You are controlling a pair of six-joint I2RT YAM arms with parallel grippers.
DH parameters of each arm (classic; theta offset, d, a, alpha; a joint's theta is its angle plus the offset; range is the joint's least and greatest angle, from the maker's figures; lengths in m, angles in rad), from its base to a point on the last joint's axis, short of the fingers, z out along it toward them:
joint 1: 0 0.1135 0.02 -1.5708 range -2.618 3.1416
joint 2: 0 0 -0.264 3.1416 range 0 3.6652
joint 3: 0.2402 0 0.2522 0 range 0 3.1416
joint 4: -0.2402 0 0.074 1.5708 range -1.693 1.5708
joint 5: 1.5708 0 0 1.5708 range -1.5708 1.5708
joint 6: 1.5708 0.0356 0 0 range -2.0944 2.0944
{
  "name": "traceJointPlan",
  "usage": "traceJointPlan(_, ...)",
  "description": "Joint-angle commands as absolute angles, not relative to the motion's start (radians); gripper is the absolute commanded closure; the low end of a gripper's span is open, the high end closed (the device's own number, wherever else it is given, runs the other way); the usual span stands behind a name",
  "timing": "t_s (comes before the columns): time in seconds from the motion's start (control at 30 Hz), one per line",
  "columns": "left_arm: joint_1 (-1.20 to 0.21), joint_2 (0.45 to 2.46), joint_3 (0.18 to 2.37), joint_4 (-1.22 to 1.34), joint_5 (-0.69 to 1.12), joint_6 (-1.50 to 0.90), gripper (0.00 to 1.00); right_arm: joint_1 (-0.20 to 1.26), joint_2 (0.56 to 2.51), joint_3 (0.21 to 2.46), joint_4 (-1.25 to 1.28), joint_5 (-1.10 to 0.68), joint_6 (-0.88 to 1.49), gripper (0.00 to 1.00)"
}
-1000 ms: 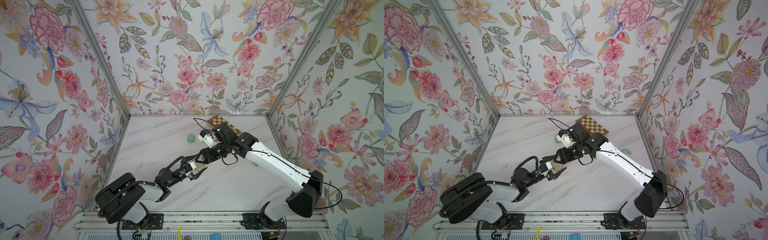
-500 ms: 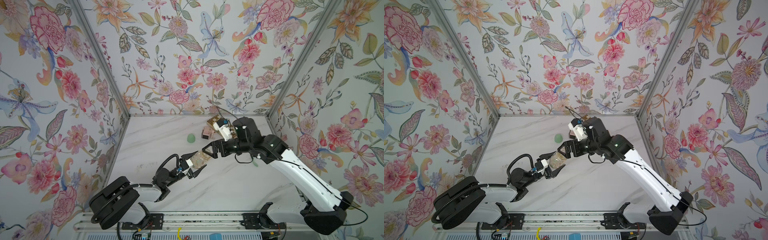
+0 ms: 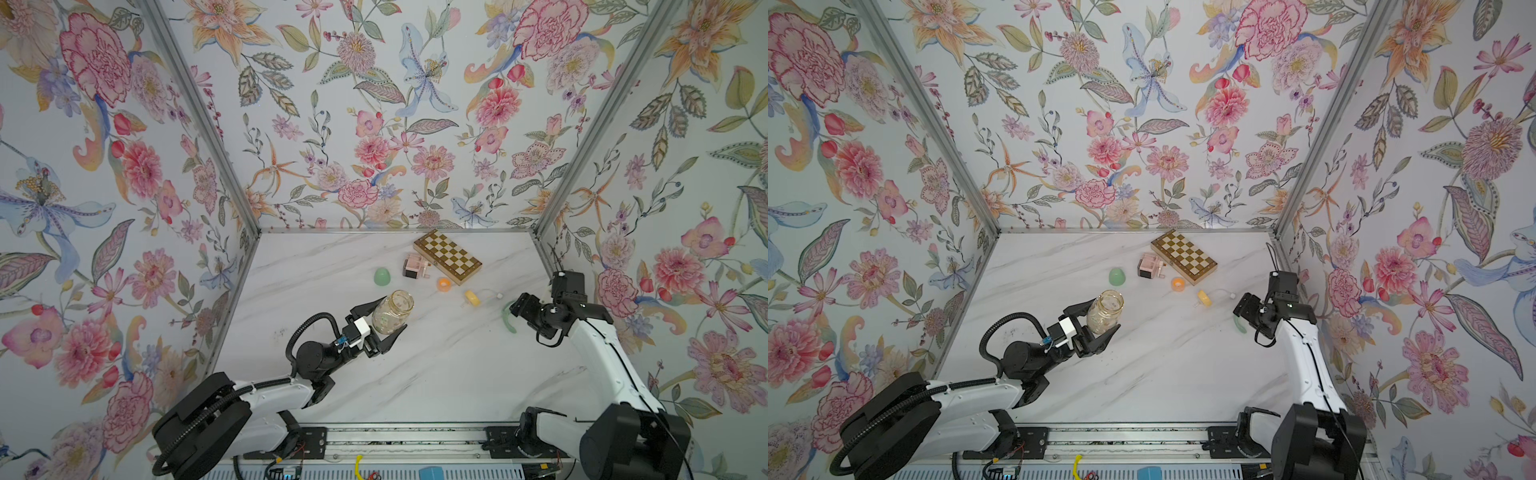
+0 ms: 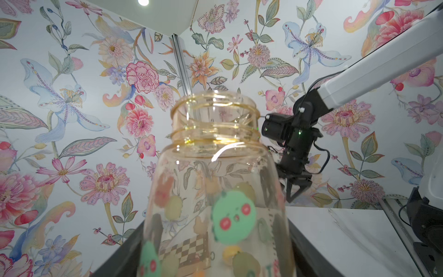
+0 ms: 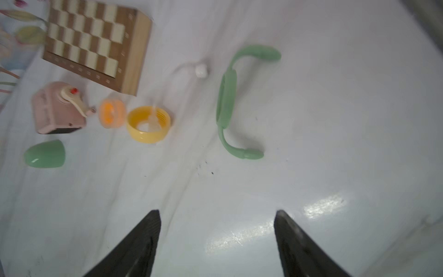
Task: Assemble the baby bottles
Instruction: Pick up the handle at the center of the board.
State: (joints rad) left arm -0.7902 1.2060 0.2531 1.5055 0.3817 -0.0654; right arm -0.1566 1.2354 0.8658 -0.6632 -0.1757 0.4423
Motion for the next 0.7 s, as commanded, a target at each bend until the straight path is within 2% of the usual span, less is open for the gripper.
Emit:
traceJointPlan(0.0,-0.778,1.172,0.212,1.714,0.362,-0.074,0.71,-0.154,1.301,0.878,-0.488,-0.192,0.443,0.37)
traceJointPlan(0.13,-0.778,1.140,0.162,1.707,0.354,-0.080,0.70,-0.158,1.427,0.903,-0.400,-0.174,0.457,0.43)
traceJointPlan(0.3,-0.778,1.091,0.135,1.653,0.337,-0.060,0.70,-0.128,1.522,0.946,-0.382,-0.164,0.445,0.42)
traceJointPlan(0.5,-0.778,1.038,0.130,1.578,0.321,-0.035,0.71,-0.073,1.543,0.927,-0.408,-0.056,0.389,0.44)
traceJointPlan(0.67,-0.778,1.012,0.124,1.552,0.311,-0.024,0.71,-0.038,1.596,0.922,-0.431,0.034,0.348,0.49)
